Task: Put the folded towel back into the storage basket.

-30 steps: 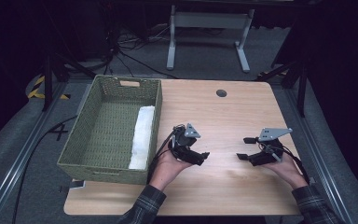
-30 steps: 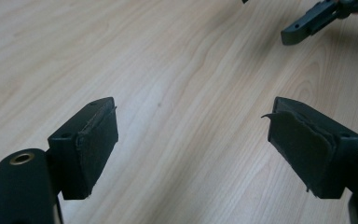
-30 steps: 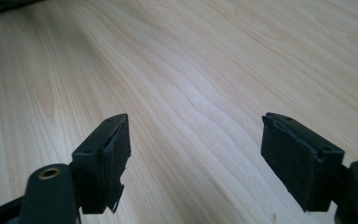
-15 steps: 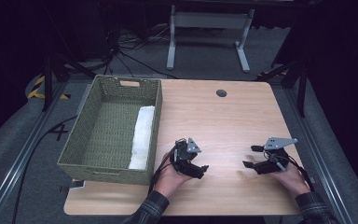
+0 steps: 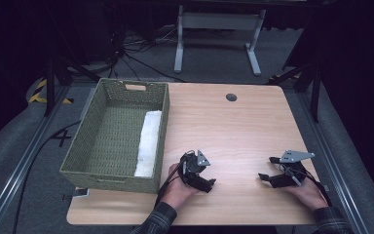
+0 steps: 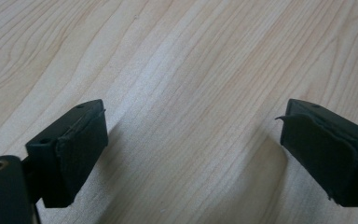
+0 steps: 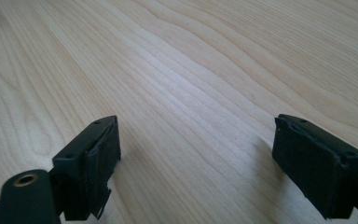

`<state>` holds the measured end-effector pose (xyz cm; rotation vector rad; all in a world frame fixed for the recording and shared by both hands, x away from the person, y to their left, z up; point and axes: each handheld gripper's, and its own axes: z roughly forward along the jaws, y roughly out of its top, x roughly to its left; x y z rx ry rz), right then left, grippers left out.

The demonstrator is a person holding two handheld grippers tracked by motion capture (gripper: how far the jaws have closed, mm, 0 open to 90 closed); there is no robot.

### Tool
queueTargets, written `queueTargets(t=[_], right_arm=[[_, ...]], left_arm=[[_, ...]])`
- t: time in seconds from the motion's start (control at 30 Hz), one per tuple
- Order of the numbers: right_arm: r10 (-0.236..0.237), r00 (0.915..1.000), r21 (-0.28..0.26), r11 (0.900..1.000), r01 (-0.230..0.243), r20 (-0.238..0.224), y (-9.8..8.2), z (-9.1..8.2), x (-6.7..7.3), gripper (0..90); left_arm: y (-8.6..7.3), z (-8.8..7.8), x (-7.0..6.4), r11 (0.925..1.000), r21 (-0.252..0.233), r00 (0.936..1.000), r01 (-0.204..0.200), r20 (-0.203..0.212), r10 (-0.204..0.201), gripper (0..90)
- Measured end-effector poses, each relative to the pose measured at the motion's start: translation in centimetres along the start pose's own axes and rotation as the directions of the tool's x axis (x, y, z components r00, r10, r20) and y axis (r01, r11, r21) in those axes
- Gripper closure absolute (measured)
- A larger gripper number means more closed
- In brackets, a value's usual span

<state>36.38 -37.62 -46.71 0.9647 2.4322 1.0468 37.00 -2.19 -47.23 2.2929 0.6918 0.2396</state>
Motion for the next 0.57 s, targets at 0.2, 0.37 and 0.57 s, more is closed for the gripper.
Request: queueTargets(t=[0.2,0.37,0.57], right_arm=[[0.009,0.9998,0.004,1.000,-0.010,0.016,-0.10,-0.08,0.08,14.0],[0.007,0.9998,0.003,1.000,-0.007,0.017,-0.10,-0.05,0.06,13.7],[0.002,1.0000,0.009,1.000,-0.002,0.006,-0.10,-0.07,0.02,12.4]], left_arm=[[-0.19,0.22,-0.22,0.9997,0.005,0.9997,-0.024,0.006,0.024,2.1],[-0.18,0.31,-0.21,0.9994,0.003,0.9994,-0.034,0.009,0.034,0.7],[-0.16,0.28,-0.19,0.9994,0.010,0.9993,-0.034,0.014,0.034,0.2]])
